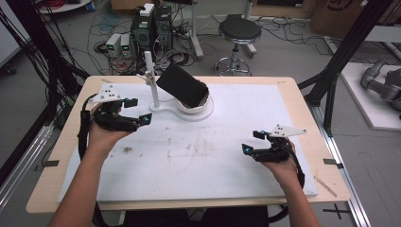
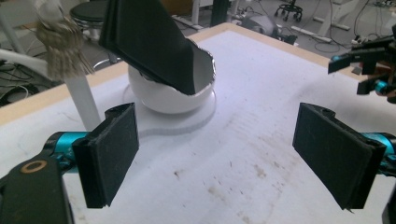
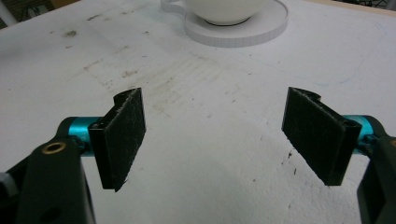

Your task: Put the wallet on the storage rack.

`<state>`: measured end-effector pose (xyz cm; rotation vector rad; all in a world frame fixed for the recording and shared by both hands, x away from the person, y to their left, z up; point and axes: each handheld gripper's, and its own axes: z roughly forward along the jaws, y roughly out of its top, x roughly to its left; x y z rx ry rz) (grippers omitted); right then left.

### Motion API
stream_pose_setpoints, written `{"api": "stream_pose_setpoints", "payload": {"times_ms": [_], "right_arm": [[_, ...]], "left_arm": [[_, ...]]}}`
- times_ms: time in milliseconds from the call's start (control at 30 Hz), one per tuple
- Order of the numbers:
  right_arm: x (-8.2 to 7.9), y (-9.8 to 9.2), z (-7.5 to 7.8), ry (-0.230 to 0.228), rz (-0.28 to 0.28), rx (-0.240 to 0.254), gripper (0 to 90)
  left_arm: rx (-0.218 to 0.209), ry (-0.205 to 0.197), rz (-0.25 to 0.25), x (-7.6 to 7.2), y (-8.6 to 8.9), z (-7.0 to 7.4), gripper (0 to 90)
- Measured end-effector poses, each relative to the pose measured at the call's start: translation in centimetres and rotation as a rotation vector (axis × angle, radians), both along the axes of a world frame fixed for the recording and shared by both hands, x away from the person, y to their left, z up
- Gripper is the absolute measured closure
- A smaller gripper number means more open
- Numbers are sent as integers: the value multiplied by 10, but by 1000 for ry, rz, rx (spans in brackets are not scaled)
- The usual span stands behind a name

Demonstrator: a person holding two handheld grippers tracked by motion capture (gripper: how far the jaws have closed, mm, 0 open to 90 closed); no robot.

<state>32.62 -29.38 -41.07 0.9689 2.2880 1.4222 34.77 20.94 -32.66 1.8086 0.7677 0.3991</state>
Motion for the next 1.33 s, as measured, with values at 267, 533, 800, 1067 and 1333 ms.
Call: {"api": "stream_pose_setpoints", "payload": {"times_ms": [267,533,800,1067,1333], "right_arm": [[2,-7,-1,5,-15,6,219],[2,-7,-3,9,-21,-8,219],[3,-6,-4,17,-24,-21,218],[3,-6,-5,19,-22,-19,218],[3,-6,-5,21,-24,-19,219]], "left_arm": [[24,9,-23,-14,-8,-29,140],[52,45,-16,-19,-9,-54,140],[37,43,-4,-20,-6,-55,140],[37,46,5,-20,-6,-57,140],[36,50,6,-20,-5,-57,140]]}}
